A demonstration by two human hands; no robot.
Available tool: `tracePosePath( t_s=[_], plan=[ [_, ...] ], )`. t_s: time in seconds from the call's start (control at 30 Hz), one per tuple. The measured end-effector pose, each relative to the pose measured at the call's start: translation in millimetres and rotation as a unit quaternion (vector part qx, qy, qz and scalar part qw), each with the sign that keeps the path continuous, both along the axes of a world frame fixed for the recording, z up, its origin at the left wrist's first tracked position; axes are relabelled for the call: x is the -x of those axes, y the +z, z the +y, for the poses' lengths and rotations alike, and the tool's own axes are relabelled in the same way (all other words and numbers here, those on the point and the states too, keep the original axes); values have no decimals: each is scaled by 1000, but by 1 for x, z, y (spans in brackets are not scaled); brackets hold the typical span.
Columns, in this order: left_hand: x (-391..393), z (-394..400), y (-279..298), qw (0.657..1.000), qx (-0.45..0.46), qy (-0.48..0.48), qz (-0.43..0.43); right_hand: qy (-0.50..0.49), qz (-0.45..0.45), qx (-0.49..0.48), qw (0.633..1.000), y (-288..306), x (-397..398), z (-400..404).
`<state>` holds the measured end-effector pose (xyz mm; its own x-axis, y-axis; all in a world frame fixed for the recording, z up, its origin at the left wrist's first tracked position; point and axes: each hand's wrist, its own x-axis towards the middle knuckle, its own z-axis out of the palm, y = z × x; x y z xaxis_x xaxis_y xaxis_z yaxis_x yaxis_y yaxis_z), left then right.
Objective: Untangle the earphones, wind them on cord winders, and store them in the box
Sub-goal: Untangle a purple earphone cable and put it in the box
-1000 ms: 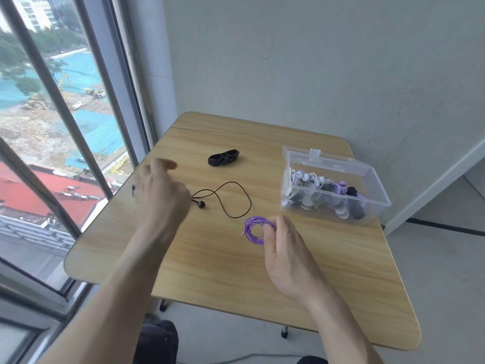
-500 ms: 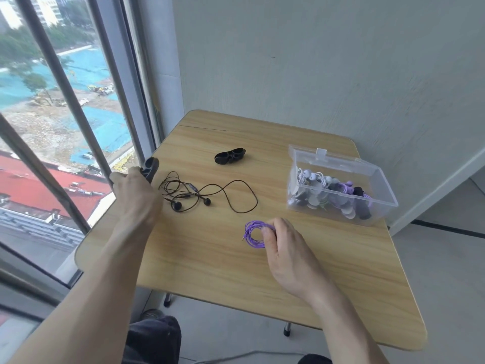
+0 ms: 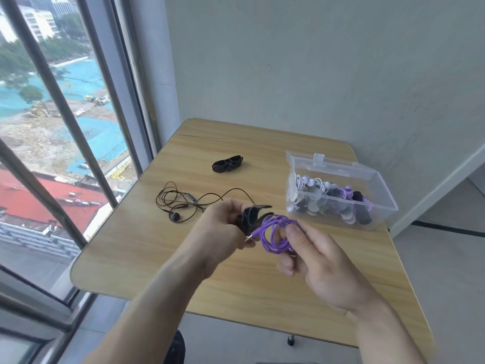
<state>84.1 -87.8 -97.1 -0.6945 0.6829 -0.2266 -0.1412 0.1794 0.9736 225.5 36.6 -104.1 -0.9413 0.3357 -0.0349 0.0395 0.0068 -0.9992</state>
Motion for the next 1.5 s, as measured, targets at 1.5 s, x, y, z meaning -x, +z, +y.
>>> tracePosePath(
  t_s=[1.5],
  plan=[
    [-14,9,4,992,-33,-95,-79,-88,1,-124,988,-5,11,-8]
  ],
)
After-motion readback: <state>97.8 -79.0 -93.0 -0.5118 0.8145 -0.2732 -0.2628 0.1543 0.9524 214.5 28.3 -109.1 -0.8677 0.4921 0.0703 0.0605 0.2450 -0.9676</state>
